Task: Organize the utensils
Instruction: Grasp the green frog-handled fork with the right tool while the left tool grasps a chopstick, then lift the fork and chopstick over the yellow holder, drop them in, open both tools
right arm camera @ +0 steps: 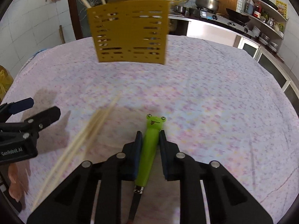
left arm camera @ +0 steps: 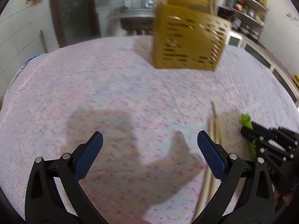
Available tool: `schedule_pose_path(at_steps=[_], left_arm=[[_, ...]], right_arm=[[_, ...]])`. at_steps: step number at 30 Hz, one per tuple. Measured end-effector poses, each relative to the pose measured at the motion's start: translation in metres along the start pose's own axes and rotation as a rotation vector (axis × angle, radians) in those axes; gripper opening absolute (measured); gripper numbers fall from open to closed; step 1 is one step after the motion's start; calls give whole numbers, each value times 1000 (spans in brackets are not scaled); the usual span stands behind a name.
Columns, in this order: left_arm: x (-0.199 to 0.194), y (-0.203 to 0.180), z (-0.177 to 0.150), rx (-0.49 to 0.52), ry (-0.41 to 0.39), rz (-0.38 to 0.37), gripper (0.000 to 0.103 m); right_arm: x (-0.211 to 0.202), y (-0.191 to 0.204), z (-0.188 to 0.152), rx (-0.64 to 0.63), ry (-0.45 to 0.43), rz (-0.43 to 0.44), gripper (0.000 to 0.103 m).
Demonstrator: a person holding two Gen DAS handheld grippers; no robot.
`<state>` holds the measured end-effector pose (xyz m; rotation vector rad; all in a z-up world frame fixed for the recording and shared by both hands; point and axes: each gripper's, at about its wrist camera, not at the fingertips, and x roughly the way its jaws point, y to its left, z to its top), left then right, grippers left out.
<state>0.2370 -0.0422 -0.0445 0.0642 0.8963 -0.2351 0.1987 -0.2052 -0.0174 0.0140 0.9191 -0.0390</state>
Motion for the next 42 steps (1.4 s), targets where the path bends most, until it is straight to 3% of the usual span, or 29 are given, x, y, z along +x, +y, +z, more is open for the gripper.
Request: schedule_pose_path(at_steps=[6,22,26,33,39,42], left_arm=[[15,-27,-4,90,52,-34,98],[24,-38,-6,143,63,-1,97],[26,-43,2,128,70,-25,80],[25,-58,11,145,90,-64,25],[21,-48,9,126,91,-84,6],[17,-36,7,94,94,-87,6]], right_arm=[[-2,-25,-5,38,-1,-17,19],[2,-33,-6,72,-15,-3,19],[4,-33,-3,75,-12,-10,19],[5,-33,-2,77,-10,-14,18],[1,-30,-5,61,-11,-16,17],[-1,-27,-6,57,-16,-7,17]])
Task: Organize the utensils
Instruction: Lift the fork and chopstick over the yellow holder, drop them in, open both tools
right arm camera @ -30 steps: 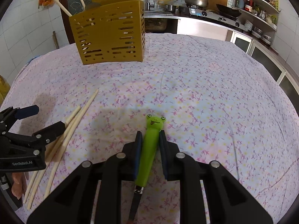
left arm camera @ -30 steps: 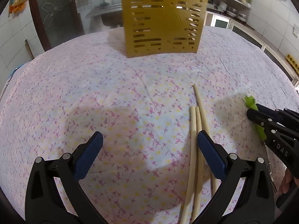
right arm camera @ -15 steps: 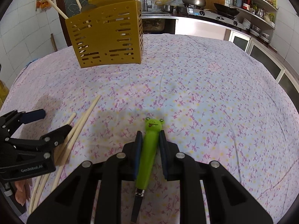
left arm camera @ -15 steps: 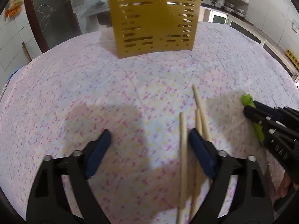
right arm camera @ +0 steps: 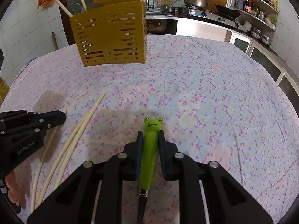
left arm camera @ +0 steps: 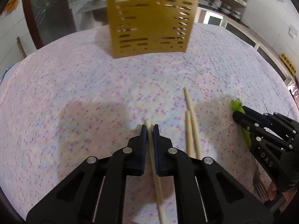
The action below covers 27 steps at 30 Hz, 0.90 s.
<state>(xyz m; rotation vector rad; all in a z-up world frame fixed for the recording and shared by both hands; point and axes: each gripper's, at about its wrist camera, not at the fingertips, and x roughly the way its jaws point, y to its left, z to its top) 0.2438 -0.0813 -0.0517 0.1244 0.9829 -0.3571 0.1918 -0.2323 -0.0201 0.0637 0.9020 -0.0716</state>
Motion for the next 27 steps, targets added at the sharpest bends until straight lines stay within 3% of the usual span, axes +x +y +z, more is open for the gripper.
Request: schedule_pose_path(at_steps=[8,18,27], left_arm=[[-25,23,-7,-47,-65,52,5],[-109,47,-10,-118,-331,109,4],[-158,52,-18,-142,-516,147,4]], right_arm=[[-18,9,4,7,-64,22,16],[-60,8,9,34,-248,29,16],[-88,6,9,52,-394,23,16]])
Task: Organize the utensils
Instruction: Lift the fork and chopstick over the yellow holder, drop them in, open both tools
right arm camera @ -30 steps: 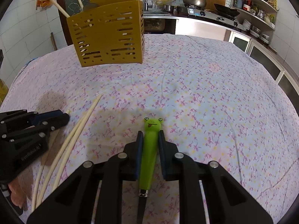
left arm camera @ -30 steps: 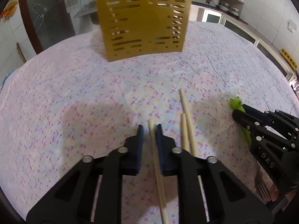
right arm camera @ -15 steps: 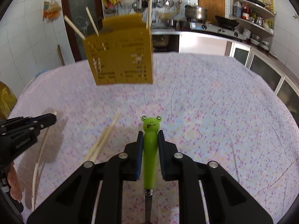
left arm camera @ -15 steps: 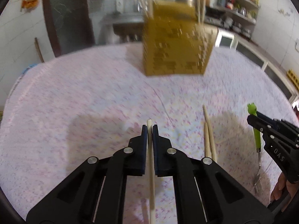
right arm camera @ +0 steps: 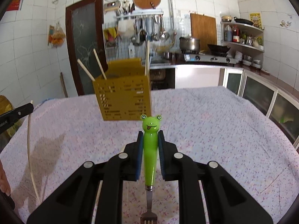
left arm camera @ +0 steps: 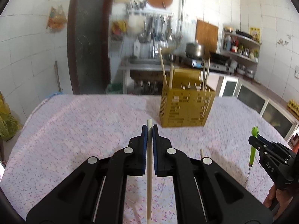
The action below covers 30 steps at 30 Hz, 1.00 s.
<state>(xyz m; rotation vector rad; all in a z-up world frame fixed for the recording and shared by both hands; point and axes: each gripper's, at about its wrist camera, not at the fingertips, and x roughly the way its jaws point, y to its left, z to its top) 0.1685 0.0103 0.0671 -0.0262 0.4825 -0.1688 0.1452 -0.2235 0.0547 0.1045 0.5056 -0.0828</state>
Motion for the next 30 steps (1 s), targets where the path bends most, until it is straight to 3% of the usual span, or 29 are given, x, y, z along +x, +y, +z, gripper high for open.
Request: schedule_pose_path(at_steps=[11,30], left_arm=[[-19,5,3,-36,-89,21,4],[-17,-10,30,-9,-161,-9,4]], right_arm=[[-21,5,10,-2,-108,13,16],[-15,3,37,-19,-160,10,16]])
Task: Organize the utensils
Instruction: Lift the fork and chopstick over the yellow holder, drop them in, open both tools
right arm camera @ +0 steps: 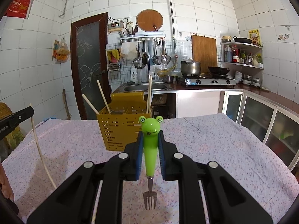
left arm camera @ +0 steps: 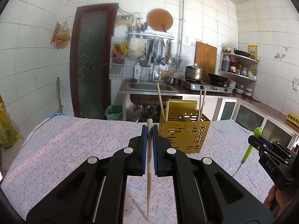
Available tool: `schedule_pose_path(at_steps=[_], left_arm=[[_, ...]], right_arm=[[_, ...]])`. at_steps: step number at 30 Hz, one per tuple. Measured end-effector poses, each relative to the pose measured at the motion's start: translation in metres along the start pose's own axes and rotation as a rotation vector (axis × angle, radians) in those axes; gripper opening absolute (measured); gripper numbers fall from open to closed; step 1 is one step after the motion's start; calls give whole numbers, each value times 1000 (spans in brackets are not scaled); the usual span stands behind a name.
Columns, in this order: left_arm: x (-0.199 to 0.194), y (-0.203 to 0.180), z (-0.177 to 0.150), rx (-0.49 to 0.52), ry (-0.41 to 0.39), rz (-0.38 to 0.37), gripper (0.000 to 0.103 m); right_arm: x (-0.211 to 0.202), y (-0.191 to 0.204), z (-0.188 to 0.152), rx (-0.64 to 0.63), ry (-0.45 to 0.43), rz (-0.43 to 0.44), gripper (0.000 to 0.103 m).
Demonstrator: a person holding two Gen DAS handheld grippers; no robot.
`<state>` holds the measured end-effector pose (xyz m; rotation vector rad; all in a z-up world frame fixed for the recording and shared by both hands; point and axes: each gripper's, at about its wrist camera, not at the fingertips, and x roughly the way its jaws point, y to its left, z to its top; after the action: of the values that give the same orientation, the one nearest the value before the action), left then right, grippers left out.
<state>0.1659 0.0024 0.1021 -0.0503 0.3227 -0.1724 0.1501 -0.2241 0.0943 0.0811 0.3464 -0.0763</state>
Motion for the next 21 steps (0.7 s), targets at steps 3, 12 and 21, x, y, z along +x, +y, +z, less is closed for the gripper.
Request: schedule_pose_path(at_steps=[3,12,21], left_arm=[[2,-5,7,8,-12,-13,4],[14,-24,45,-8,-54,-109,4],[35,-51,117,-26,-197,-141,4]], right_arm=[[4,0,6,-3,-1,-2,16],[14,3,33,-14,-30,-8,16],[38,3,102,13,-111,14,16]])
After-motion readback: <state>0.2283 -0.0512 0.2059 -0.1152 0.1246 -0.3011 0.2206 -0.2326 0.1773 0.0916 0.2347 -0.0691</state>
